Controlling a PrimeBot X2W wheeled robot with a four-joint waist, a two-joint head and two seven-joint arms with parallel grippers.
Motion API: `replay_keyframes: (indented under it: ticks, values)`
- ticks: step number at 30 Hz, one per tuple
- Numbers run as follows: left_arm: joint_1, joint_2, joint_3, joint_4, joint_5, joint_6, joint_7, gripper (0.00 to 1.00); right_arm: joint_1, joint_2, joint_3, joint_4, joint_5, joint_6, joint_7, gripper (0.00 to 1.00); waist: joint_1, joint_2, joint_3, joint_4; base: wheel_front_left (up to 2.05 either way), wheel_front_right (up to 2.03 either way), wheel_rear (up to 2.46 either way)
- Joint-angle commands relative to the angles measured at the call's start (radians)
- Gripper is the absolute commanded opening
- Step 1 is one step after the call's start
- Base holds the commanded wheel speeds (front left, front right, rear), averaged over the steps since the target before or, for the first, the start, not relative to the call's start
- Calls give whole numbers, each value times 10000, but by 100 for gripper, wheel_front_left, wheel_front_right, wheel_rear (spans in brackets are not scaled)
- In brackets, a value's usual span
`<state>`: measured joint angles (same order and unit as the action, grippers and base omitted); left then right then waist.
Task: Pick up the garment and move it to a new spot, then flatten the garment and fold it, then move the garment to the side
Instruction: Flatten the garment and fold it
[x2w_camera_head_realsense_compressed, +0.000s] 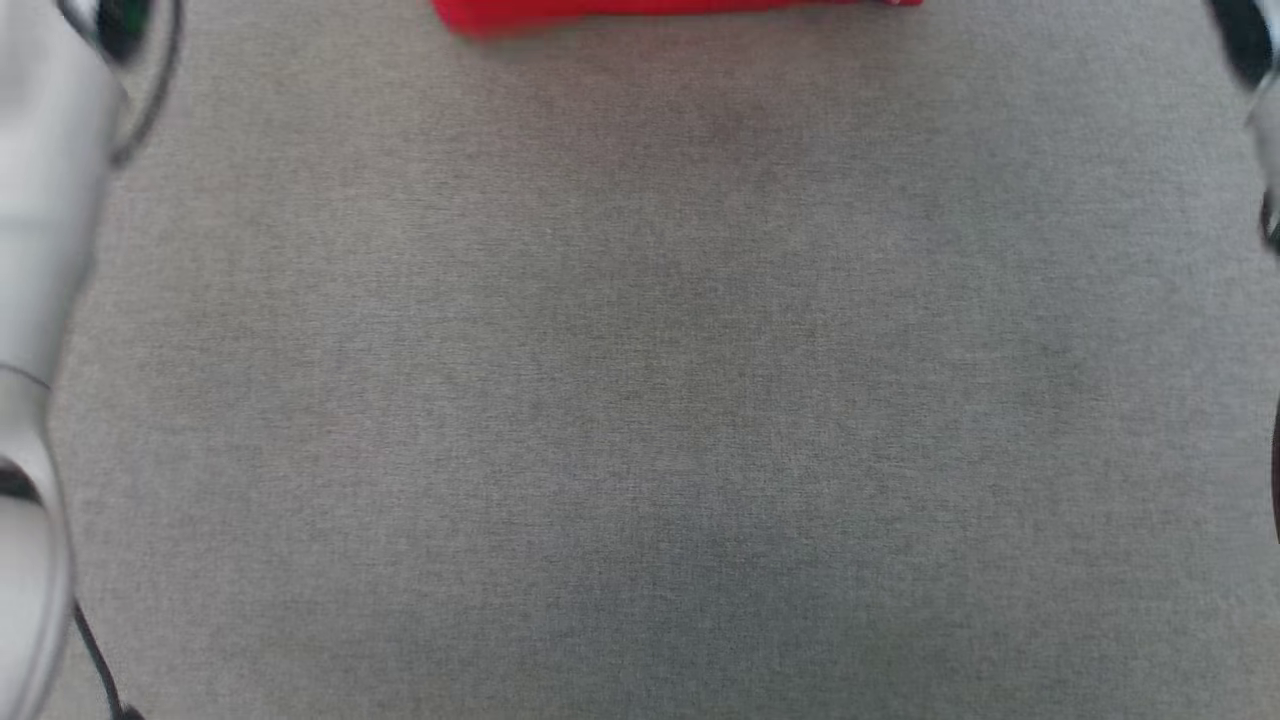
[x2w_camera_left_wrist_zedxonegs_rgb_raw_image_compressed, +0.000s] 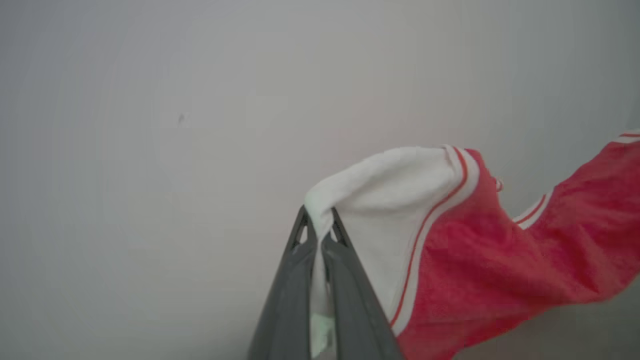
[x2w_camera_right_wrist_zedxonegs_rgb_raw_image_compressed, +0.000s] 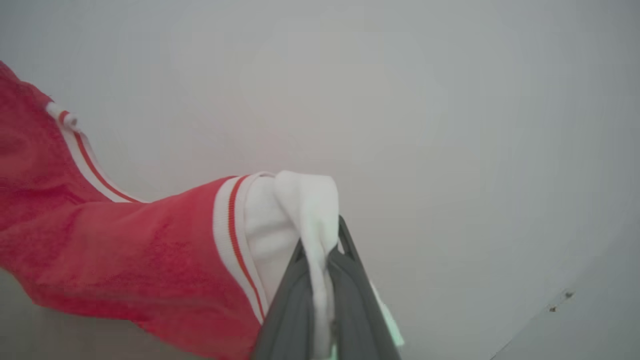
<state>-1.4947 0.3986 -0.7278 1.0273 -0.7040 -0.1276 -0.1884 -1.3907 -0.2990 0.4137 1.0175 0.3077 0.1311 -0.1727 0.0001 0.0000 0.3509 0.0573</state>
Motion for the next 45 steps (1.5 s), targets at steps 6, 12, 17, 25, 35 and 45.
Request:
replay_keyframes:
  ticks: [6, 12, 17, 25, 35, 45]
  values:
    - [1729, 113, -623, -453, -1383, -31, 1667, 0, 1695, -331, 842, -754, 2058, -7, 1113, 0, -1, 0, -226, 147, 0, 0, 0]
    - [3600, 750, -1175, -1546, -2980, -33, 3986, 0, 3707, -1323, 1695, -2532, 3745, -5, 2338, 0, -1, 0, -527, 161, 0, 0, 0]
    - [5097, 1486, -1270, -2795, -3883, -34, 4890, 0, 5452, -2205, 1890, -4283, 4730, -7, 3173, 0, -1, 0, -768, 115, 0, 0, 0]
    - [7797, 2996, -1440, -5836, -4524, 905, 5636, 0, 8254, -3544, 1763, -7254, 5027, -5, 3959, 0, -1, 0, -1008, 46, 0, 0, 0]
    - [10981, 4492, -1531, -9309, -5385, 3206, 5654, 0, 11322, -4383, 1171, -9406, 5081, -5, 5404, 0, -1, 0, -1290, -93, 0, 0, 0]
    - [12773, 4456, -1813, -9858, -6034, 4135, 5411, 0, 13603, -4129, 583, -9955, 5375, -5, 6745, 0, -1, 0, -1400, -81, 0, 0, 0]
